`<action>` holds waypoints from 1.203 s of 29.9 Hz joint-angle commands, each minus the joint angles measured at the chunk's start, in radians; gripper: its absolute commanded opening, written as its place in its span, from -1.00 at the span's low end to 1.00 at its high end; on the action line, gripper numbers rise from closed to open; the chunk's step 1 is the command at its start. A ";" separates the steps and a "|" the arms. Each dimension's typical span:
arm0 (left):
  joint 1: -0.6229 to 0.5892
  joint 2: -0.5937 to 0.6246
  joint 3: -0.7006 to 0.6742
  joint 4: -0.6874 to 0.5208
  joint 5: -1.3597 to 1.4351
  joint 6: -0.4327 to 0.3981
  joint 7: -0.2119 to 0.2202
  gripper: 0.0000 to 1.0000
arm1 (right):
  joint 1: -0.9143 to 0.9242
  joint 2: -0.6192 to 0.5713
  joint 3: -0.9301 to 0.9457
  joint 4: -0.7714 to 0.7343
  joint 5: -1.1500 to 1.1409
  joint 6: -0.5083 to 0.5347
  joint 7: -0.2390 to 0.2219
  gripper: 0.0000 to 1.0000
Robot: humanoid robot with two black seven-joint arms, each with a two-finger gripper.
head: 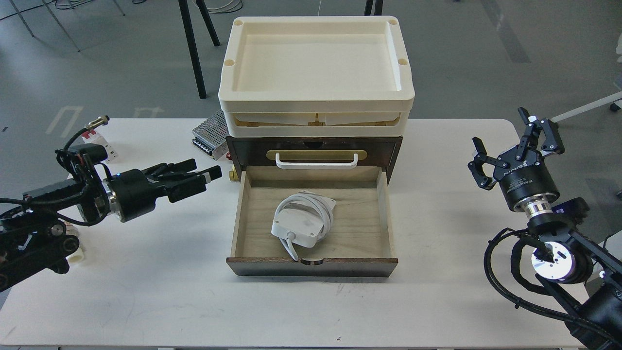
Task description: Put charging cable into cabinet
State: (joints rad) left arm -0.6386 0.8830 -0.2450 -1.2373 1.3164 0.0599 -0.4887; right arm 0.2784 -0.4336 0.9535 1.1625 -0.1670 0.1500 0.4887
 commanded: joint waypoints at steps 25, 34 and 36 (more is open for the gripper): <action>0.059 -0.203 -0.123 0.420 -1.187 -0.029 0.000 0.99 | -0.001 0.018 0.048 -0.009 -0.019 -0.003 0.000 0.99; 0.065 -0.223 -0.152 0.553 -1.273 -0.245 0.000 0.99 | -0.002 0.018 0.050 -0.006 -0.019 -0.003 0.000 0.99; 0.065 -0.249 -0.160 0.593 -1.280 -0.256 0.000 0.99 | -0.001 0.018 0.051 -0.006 -0.019 -0.001 0.000 0.99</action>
State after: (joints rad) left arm -0.5737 0.6614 -0.3968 -0.7011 0.0514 -0.1793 -0.4886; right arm 0.2761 -0.4152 1.0040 1.1554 -0.1855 0.1471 0.4887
